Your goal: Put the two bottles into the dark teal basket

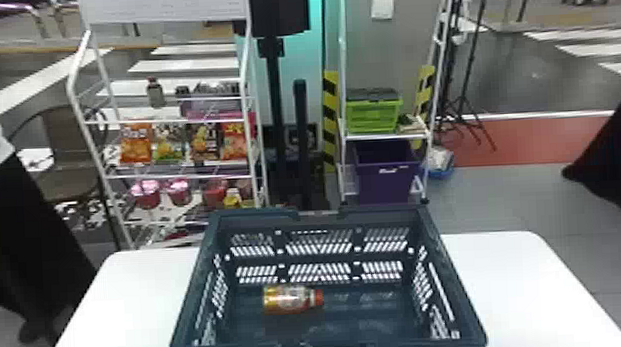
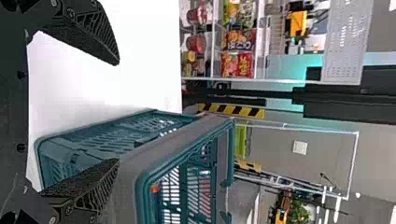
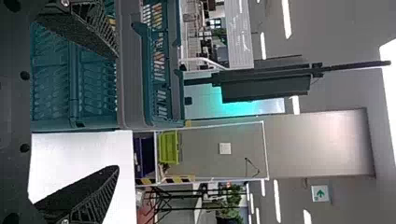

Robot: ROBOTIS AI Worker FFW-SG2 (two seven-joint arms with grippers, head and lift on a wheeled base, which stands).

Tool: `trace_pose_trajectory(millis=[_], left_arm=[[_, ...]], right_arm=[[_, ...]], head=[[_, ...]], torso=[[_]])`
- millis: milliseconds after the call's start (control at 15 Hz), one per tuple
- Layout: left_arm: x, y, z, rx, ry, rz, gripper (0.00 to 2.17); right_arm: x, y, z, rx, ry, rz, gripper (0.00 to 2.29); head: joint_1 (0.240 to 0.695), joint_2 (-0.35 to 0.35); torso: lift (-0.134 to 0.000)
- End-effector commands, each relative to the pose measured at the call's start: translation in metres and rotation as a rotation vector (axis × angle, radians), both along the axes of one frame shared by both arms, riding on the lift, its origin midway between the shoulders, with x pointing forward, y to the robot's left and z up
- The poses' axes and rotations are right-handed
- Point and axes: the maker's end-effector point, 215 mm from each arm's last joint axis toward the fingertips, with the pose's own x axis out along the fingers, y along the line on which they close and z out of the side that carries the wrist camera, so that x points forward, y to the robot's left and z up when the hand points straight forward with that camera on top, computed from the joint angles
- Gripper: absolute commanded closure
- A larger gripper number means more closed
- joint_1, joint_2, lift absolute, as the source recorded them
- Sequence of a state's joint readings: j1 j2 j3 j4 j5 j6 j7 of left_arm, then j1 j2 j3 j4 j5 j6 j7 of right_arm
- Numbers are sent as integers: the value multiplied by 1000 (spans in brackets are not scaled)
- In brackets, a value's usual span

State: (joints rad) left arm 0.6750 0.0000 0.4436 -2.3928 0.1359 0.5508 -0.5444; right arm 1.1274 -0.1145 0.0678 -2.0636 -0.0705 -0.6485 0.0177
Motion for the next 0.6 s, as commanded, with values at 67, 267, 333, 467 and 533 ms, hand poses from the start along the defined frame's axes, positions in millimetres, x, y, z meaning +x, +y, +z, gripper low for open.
trace_pose_trajectory(millis=[67, 267, 333, 467, 533], left_arm=[[-29, -1, 5, 64, -202, 15, 161], [-56, -32, 19, 87, -382, -14, 164], [-59, -40, 13, 78, -365, -20, 164], [-61, -45, 11, 94, -370, -19, 164], [-62, -48, 13, 102, -381, -28, 164]], right_arm=[[2, 3, 7, -4, -25, 18, 29], [5, 6, 5, -10, -22, 42, 29], [5, 8, 5, -11, -16, 53, 29], [5, 10, -3, -18, 7, 64, 29], [5, 10, -7, -18, 20, 66, 29]], head=[[499, 0], [499, 0], [499, 0], [499, 0], [499, 0]], torso=[[0], [0], [0], [0], [0]])
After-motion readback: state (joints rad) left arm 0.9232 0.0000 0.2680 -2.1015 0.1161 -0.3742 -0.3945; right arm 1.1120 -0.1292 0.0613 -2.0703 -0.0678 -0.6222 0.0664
